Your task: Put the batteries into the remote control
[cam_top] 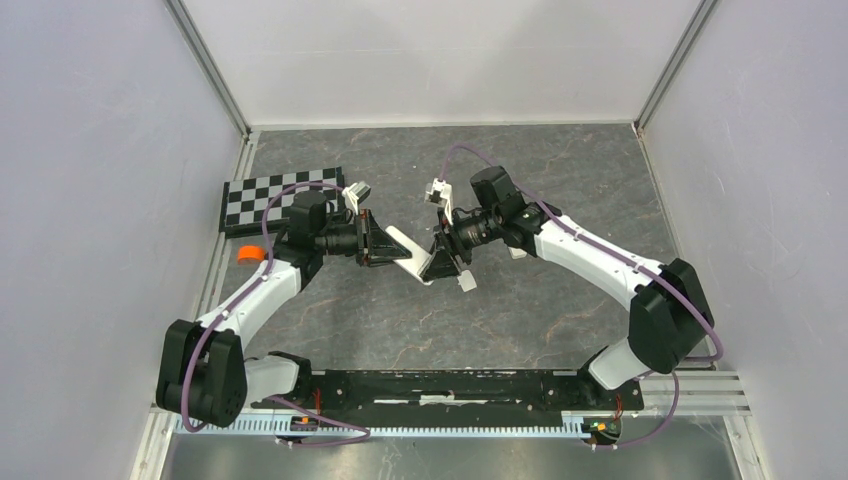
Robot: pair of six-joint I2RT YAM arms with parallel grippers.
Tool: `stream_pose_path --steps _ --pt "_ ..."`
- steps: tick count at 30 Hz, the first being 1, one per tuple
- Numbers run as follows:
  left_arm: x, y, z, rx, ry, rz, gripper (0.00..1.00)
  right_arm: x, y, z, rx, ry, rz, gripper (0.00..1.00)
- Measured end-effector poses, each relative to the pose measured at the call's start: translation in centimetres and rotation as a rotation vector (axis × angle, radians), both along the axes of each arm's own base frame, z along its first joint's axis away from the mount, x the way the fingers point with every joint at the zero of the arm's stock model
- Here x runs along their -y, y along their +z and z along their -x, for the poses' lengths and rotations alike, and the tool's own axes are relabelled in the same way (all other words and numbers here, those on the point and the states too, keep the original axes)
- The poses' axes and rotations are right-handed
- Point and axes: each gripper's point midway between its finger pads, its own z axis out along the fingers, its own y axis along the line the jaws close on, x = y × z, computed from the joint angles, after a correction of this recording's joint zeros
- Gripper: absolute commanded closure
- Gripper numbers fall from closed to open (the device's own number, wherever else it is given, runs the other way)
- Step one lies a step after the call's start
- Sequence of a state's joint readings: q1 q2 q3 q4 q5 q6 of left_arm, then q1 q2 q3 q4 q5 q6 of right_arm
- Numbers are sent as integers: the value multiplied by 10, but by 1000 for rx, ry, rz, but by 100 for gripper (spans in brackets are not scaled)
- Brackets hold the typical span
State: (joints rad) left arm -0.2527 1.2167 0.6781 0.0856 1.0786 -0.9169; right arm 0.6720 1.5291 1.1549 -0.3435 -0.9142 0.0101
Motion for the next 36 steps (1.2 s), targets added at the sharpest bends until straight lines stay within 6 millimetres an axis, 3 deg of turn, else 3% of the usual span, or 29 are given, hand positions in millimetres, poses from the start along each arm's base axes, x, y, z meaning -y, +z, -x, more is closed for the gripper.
stream_pose_path --steps 4,10,20,26,33,36 --pt "0 -1 0 -6 5 -4 98 0 -2 -1 -3 -2 5 62" --pt "0 -2 0 -4 4 -6 98 -1 -3 -1 -6 -2 5 72" --pt "-1 1 -1 23 3 -12 98 -1 1 -4 -2 -4 -13 71" --pt "0 4 -3 35 4 -13 98 -2 2 -7 32 5 -36 75" --pt "2 15 -5 54 -21 5 98 2 12 -8 121 12 -61 60" --pt "3 16 -8 52 -30 10 98 3 12 -11 142 6 -58 36"
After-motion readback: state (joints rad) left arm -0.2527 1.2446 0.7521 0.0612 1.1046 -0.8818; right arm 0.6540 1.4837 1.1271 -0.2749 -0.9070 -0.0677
